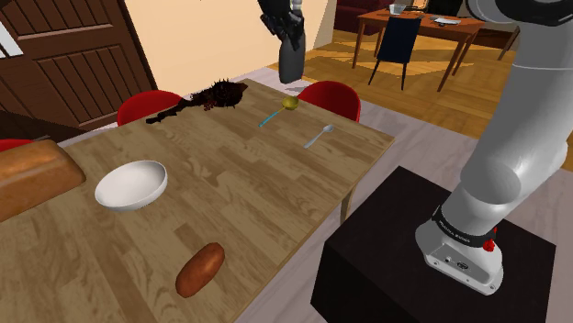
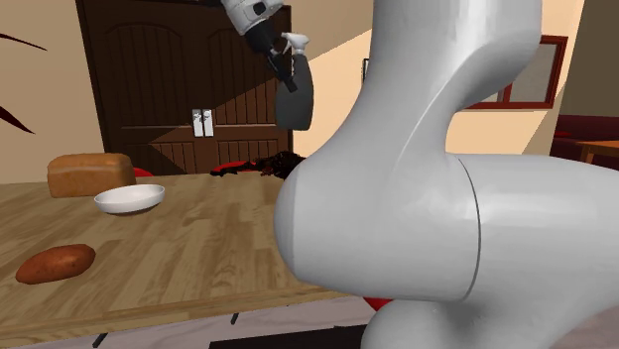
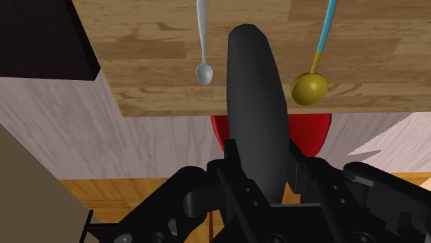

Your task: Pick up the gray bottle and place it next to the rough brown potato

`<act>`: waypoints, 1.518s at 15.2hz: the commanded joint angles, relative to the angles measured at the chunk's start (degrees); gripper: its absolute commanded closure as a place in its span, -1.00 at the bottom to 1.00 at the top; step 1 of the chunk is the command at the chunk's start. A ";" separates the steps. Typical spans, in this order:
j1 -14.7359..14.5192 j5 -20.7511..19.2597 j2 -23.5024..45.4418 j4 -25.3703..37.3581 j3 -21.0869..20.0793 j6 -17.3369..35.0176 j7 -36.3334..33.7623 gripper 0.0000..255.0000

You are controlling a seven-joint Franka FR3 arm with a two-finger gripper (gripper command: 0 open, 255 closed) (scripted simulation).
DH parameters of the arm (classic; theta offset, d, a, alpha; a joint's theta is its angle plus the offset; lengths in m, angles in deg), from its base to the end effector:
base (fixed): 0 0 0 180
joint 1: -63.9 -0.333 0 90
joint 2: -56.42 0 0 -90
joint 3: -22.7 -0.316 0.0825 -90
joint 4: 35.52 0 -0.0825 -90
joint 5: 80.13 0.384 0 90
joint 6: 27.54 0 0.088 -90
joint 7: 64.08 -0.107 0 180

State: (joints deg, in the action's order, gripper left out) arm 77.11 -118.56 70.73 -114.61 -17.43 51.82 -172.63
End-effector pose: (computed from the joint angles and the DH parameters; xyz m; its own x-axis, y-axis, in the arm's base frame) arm 0.5844 0.1528 0.5982 0.0707 -0.8541 0.5153 -0.9965 -0.0830 -0.0008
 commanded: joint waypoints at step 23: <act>-21.56 4.78 5.14 -4.51 -10.33 -8.30 -33.39 1.00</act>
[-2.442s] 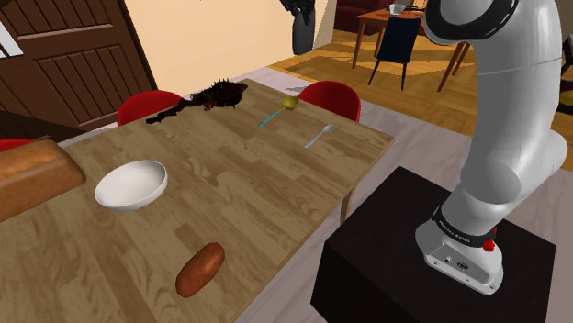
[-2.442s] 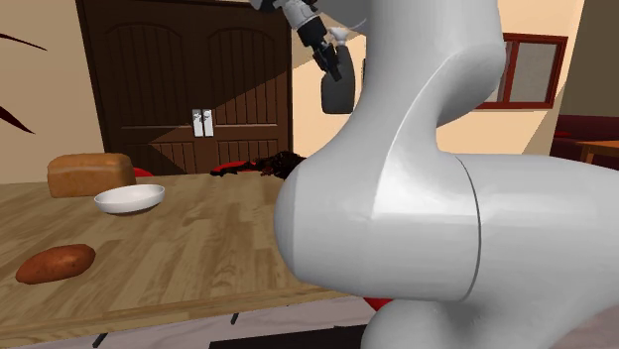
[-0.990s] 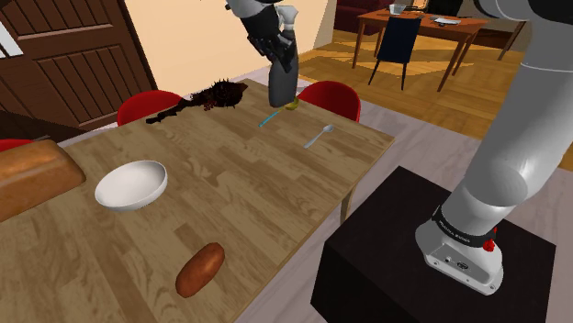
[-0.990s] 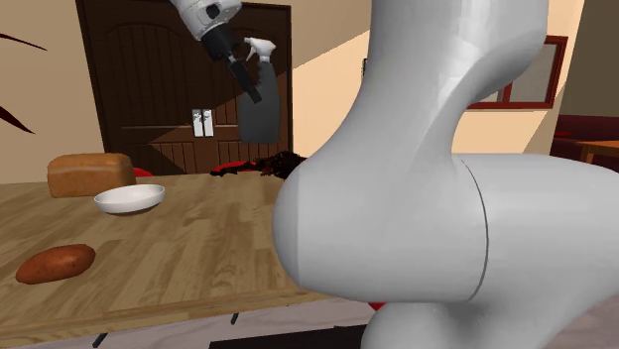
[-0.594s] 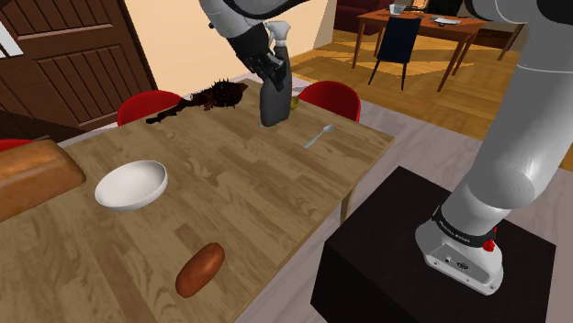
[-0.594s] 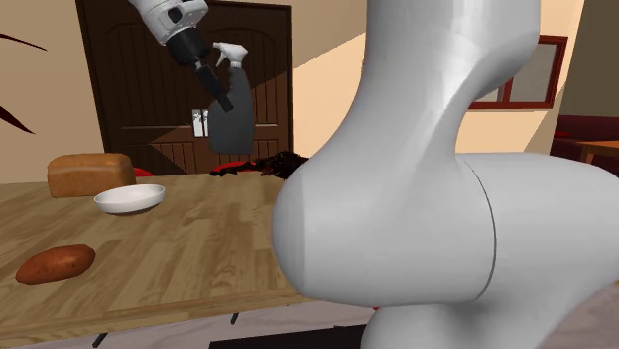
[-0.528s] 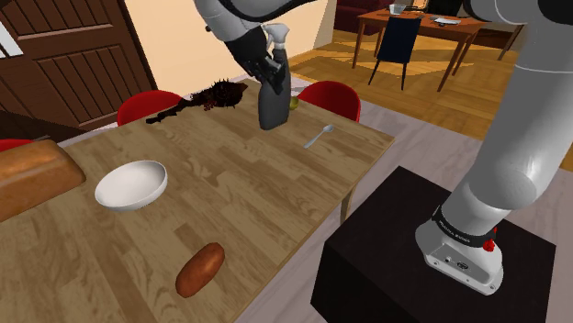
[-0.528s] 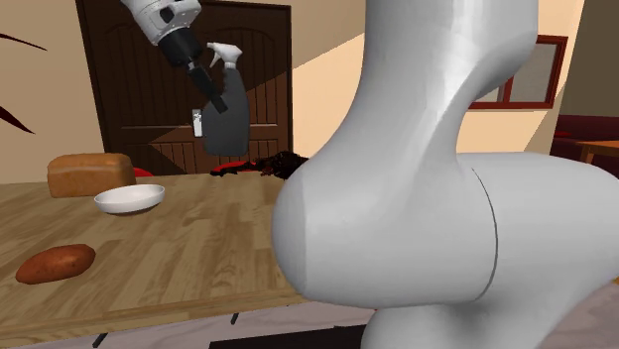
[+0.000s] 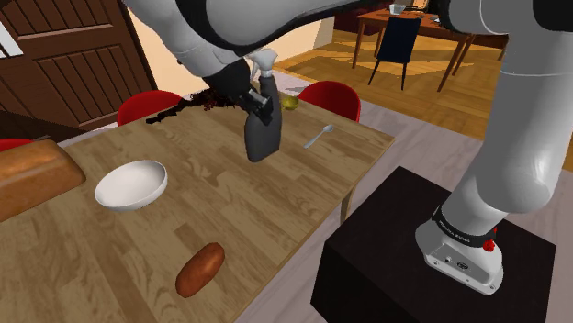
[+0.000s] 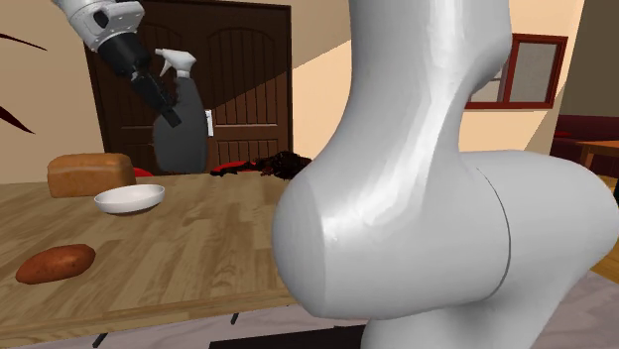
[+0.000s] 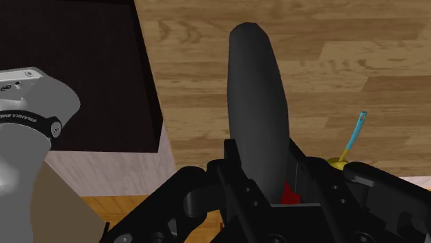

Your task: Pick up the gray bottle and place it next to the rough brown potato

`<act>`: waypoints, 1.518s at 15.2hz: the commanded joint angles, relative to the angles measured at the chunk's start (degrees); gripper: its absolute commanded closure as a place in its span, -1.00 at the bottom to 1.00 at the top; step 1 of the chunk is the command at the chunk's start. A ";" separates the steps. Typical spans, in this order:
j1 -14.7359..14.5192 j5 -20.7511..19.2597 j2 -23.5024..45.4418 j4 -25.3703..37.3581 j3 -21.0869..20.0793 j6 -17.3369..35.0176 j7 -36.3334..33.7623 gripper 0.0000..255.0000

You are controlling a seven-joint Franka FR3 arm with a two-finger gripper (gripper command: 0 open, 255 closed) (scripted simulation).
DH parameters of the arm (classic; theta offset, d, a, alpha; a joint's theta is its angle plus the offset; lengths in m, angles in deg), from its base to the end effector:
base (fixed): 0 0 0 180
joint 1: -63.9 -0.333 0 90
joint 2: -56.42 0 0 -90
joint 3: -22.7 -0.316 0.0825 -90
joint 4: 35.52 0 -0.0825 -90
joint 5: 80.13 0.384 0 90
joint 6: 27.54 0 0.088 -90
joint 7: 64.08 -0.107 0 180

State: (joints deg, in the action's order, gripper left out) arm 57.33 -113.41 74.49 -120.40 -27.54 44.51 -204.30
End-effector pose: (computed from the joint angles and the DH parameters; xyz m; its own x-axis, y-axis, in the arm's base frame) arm 0.4253 0.4041 0.5268 0.0710 -0.8539 0.5155 -0.9966 -0.0829 -0.0001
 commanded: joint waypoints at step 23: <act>-44.72 -10.39 34.29 43.81 6.01 -16.70 -20.28 1.00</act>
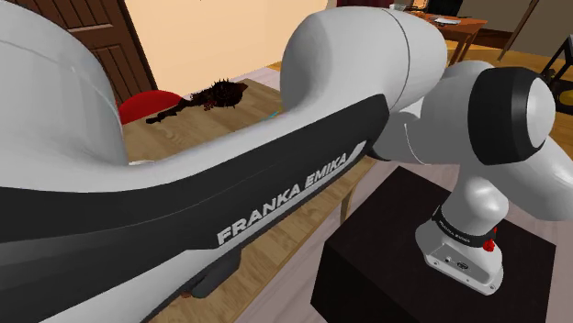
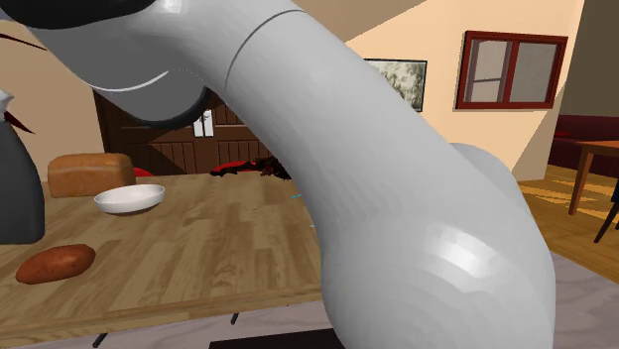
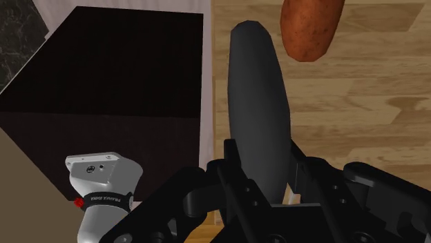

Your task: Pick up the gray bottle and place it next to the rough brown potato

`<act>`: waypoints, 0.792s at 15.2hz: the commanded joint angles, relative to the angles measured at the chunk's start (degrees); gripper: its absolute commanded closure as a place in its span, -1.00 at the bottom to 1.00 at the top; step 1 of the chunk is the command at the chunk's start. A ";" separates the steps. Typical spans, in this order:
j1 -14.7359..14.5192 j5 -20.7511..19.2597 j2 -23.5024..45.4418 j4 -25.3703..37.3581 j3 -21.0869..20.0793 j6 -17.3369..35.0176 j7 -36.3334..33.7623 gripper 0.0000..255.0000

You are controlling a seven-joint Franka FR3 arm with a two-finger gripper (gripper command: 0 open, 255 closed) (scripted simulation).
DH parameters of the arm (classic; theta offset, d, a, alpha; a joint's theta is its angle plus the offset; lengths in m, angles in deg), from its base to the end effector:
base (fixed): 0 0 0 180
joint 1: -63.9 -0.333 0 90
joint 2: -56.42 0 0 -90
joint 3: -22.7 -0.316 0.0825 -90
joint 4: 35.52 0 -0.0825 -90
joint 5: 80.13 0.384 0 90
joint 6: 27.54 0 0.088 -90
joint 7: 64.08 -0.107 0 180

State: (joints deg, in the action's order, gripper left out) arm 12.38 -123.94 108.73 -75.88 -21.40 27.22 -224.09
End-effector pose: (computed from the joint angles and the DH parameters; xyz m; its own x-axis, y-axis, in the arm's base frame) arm 0.2818 0.6365 0.4510 0.0708 -0.8535 0.5163 -0.9966 -0.0826 0.0001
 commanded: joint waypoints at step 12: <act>6.81 2.09 -1.27 -15.62 -2.10 10.44 -5.69 1.00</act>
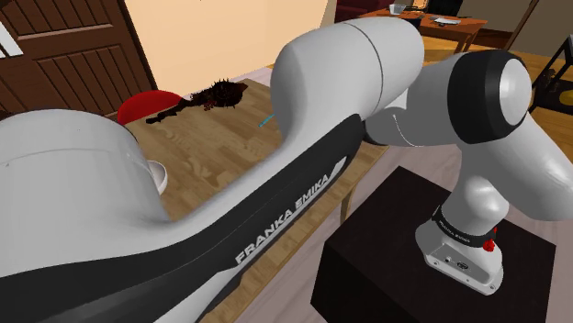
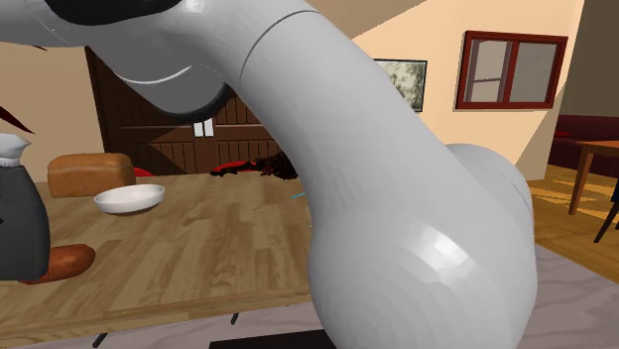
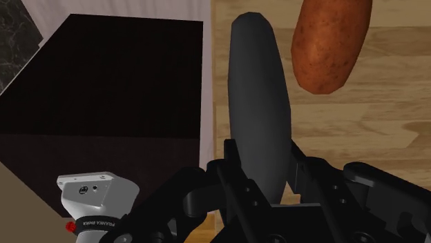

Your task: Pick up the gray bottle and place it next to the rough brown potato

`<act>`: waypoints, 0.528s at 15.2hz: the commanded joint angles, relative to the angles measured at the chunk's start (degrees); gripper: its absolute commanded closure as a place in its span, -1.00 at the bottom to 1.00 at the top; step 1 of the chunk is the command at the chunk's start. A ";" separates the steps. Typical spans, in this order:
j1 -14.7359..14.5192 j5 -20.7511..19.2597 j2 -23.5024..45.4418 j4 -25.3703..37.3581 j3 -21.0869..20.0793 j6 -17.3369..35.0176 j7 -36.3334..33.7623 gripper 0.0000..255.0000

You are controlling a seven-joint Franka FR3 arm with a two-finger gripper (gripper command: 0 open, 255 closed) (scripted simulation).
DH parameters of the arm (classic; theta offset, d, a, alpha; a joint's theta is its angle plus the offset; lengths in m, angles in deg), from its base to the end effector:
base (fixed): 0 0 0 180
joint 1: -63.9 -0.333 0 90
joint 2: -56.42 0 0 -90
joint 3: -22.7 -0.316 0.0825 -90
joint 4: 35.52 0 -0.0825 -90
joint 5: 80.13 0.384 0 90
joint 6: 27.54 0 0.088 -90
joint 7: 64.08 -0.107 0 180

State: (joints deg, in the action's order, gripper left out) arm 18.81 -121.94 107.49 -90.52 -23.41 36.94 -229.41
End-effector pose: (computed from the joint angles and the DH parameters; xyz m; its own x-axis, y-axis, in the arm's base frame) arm 0.2816 0.6380 0.3882 0.0693 -0.8537 0.5161 -0.9967 -0.0814 -0.0008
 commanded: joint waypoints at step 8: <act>2.29 -0.07 1.04 -6.32 -0.09 5.77 -2.40 1.00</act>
State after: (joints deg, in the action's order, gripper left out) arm 20.88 -122.00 108.47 -96.20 -23.48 42.15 -231.54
